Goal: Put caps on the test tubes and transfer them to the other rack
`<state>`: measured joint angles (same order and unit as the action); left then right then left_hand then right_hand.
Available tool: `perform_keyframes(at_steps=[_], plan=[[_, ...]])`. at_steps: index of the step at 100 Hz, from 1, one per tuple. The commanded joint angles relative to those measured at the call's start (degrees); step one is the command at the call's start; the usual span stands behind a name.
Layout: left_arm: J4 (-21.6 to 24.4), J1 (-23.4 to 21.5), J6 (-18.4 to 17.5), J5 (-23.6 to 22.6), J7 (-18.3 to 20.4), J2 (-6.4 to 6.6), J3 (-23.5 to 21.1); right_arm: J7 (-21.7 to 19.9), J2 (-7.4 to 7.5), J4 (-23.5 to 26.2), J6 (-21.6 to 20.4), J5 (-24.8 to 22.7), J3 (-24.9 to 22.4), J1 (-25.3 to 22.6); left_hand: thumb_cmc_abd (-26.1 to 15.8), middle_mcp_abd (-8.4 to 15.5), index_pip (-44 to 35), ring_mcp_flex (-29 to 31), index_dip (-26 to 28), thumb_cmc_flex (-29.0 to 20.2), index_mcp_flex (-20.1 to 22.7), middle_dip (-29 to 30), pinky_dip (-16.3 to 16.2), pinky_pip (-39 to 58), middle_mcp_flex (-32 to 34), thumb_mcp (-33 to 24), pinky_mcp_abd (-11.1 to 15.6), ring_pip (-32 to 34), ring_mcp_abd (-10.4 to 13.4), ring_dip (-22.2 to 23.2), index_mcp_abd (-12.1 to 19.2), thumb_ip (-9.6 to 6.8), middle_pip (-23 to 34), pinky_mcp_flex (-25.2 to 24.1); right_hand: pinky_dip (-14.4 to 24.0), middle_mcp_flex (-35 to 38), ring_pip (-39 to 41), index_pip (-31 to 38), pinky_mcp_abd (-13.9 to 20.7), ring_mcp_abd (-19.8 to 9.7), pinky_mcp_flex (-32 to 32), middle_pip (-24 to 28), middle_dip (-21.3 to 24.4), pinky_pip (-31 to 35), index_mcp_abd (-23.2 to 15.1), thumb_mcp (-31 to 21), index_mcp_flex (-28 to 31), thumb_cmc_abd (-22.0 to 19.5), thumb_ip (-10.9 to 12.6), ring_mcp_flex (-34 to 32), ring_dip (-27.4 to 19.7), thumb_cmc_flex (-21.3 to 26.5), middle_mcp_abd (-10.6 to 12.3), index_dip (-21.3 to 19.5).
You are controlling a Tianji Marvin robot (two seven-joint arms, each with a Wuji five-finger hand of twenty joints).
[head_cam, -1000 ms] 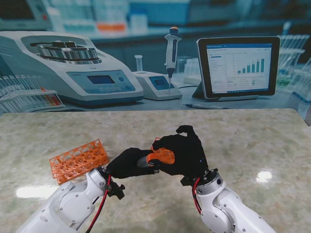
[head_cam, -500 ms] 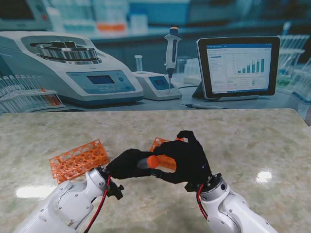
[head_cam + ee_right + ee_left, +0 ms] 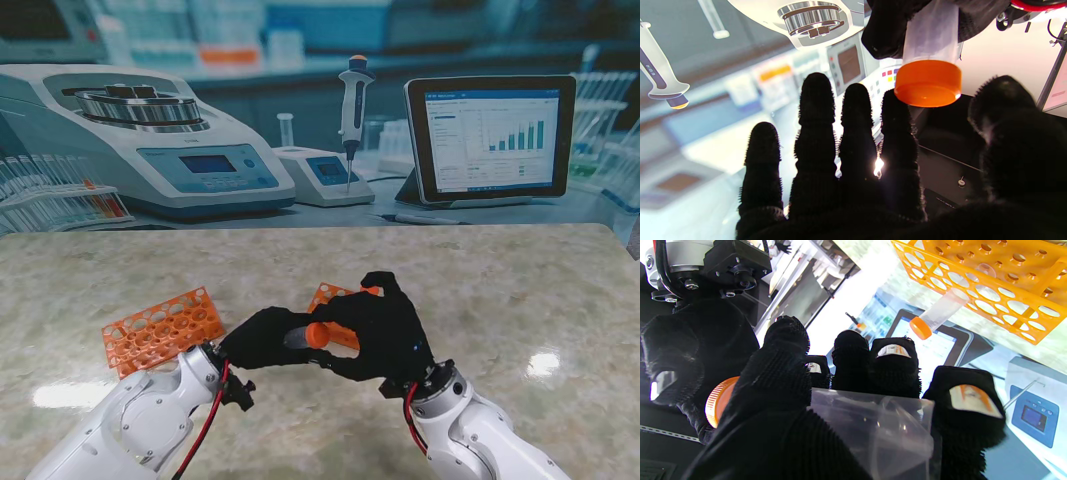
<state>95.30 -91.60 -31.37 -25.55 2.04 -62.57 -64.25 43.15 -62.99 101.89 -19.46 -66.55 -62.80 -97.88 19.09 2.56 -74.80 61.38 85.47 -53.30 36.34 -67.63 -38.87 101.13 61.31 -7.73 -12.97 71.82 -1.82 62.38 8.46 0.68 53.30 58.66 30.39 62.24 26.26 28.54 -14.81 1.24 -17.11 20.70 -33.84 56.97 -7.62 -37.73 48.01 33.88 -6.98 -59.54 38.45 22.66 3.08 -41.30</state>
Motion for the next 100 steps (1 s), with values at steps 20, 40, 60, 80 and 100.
perform_keyframes(at_steps=[20,40,60,80,100], plan=[[0.1,0.1,0.1,0.1,0.0,-0.03,0.1,-1.0,-0.27,0.3,-0.2,0.7,0.7,0.1,-1.2,2.8,-3.5,1.6,2.3,-1.3,1.5,-0.2,1.1,12.7,-0.2,-1.2,10.2,1.4,2.4,-0.7,3.1,0.24,-0.1,3.6,1.7,2.5,-0.8,7.3,-0.5,-1.2,0.0,1.7,-2.0,-0.7,-5.1,2.3,0.2,2.3,-2.4,-1.5,0.3,8.4,0.7,2.4],[0.1,0.0,0.0,0.1,-0.3,-0.07,0.1,-1.5,-0.38,0.0,-0.5,1.3,1.1,0.4,-1.2,2.8,-3.5,1.5,2.3,-1.3,1.5,-0.2,1.1,12.6,-0.3,-1.3,10.1,1.4,2.3,-0.7,3.1,0.26,-0.1,3.6,1.7,5.0,0.2,19.9,-0.2,-1.7,-0.8,3.2,-3.1,-0.3,-8.6,4.6,-2.1,2.6,-3.9,-3.3,0.6,15.0,1.2,10.2],[0.1,0.0,-0.1,0.0,-0.5,-0.14,0.2,-1.4,-0.63,-0.4,-0.5,2.1,1.5,0.7,-1.2,2.8,-3.5,1.5,2.3,-1.3,1.5,-0.3,1.2,12.4,-0.4,-1.4,9.9,1.3,2.3,-0.7,3.1,0.27,-0.2,3.6,1.8,7.9,1.6,21.7,0.3,-2.2,-1.9,5.3,-7.4,0.4,-10.7,3.1,0.5,1.6,-4.5,-5.7,1.0,18.6,2.1,9.6],[0.2,-0.1,-0.4,-0.1,-0.8,-0.18,0.1,-0.7,-0.83,-1.0,0.2,2.5,2.1,1.2,-1.2,2.9,-3.5,1.5,2.3,-1.2,1.4,-0.3,1.2,12.4,-0.3,-1.4,9.8,1.3,2.3,-0.7,3.1,0.29,-0.2,3.6,1.9,10.8,3.2,23.2,0.7,-2.5,-3.1,6.3,-8.5,1.3,-11.4,2.4,3.3,1.4,-5.0,-8.2,1.5,19.1,2.3,8.7],[0.2,-0.2,-0.5,-0.2,-1.0,-0.22,0.1,0.5,-0.93,-2.2,1.4,2.4,3.1,2.1,-1.2,2.9,-3.5,1.4,2.3,-1.2,1.4,-0.3,1.3,12.4,-0.3,-1.5,9.8,1.3,2.3,-0.7,3.1,0.29,-0.2,3.6,2.2,12.6,4.6,24.3,1.0,-2.7,-4.0,7.4,-9.0,2.1,-11.1,2.8,4.7,1.6,-5.3,-9.7,1.9,16.9,2.6,8.0]])
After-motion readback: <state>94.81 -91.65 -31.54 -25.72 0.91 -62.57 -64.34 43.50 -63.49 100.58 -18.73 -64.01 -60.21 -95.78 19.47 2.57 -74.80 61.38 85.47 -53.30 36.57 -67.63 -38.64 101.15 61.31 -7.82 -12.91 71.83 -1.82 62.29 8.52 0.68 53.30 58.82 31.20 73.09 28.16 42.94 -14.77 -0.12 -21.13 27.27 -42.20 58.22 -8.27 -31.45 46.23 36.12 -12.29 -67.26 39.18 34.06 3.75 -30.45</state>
